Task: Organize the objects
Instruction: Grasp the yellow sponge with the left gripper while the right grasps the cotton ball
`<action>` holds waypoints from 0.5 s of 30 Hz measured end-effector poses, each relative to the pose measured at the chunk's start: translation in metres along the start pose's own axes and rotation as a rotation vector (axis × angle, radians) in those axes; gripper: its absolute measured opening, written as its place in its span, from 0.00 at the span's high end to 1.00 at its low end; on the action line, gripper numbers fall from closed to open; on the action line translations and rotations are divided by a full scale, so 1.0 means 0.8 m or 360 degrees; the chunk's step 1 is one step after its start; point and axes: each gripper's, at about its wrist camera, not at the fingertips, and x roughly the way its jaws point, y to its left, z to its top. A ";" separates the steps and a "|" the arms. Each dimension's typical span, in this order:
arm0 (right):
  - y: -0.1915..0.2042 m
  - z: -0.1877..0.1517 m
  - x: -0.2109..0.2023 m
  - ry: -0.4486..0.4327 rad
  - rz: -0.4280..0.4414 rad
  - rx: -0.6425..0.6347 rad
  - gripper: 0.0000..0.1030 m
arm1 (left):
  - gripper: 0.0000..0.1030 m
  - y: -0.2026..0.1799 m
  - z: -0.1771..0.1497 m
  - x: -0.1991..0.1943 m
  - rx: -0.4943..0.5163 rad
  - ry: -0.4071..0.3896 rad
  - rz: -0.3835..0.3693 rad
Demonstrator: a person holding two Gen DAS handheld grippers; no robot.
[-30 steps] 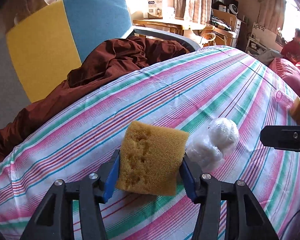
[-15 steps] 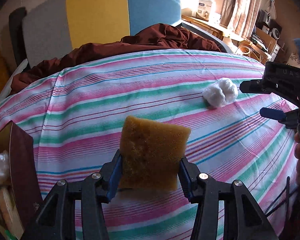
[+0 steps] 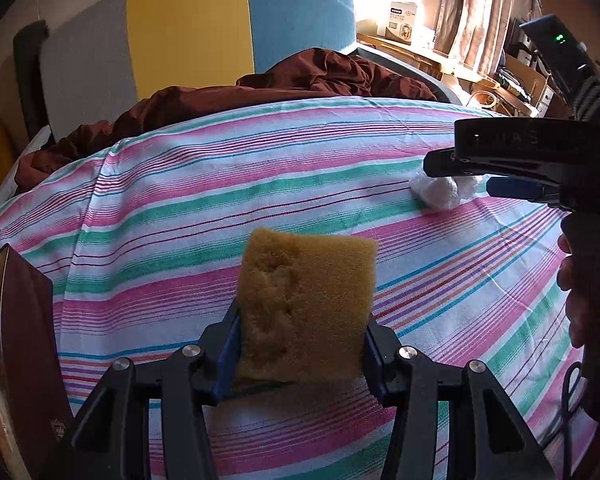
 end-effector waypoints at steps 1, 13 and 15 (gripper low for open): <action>0.003 0.000 0.002 0.0005 -0.0020 -0.0025 0.18 | 0.49 0.000 0.000 0.000 -0.0001 -0.0005 -0.0001; 0.016 -0.001 0.015 0.0114 -0.0034 -0.0147 0.64 | 0.47 -0.002 -0.001 0.002 -0.0011 -0.0045 0.0018; 0.017 -0.001 0.015 0.0124 -0.0003 -0.0143 0.64 | 0.47 -0.002 -0.001 0.002 -0.0007 -0.0042 0.0023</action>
